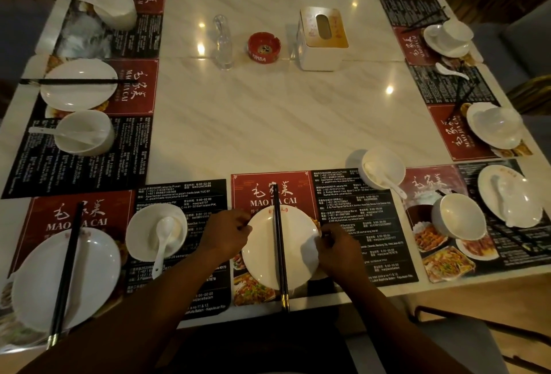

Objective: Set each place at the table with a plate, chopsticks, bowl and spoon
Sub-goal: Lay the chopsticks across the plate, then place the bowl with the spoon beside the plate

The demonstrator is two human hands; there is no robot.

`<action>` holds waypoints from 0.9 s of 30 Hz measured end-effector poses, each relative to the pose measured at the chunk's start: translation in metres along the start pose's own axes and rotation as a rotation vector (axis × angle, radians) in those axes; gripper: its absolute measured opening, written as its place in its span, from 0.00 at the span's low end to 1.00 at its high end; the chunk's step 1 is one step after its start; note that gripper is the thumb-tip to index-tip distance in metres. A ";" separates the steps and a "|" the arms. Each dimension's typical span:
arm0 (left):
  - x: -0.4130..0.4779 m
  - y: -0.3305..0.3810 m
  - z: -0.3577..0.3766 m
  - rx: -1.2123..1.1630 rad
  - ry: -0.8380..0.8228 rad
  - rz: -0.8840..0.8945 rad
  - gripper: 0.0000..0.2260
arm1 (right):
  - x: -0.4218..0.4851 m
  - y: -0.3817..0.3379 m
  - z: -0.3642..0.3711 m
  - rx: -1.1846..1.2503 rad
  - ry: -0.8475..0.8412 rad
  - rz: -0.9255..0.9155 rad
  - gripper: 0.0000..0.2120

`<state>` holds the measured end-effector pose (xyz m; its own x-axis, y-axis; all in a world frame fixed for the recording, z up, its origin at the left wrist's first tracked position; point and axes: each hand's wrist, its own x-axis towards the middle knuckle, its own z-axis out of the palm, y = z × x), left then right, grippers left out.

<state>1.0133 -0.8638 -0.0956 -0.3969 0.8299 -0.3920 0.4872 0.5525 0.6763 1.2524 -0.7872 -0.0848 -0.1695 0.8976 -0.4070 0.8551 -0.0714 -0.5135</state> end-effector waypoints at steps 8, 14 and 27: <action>-0.002 -0.002 -0.001 -0.039 -0.016 -0.030 0.09 | 0.008 -0.001 -0.002 0.037 -0.025 0.043 0.09; -0.002 -0.001 -0.001 -0.014 -0.016 -0.039 0.08 | 0.009 0.002 -0.004 0.049 -0.033 0.028 0.09; 0.030 0.038 -0.008 -0.042 0.171 0.000 0.06 | 0.072 -0.012 -0.120 -0.073 0.172 -0.204 0.04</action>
<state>1.0139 -0.8184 -0.0762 -0.5247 0.8030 -0.2826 0.4559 0.5454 0.7033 1.2884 -0.6694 -0.0172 -0.2617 0.9513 -0.1628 0.8460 0.1449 -0.5131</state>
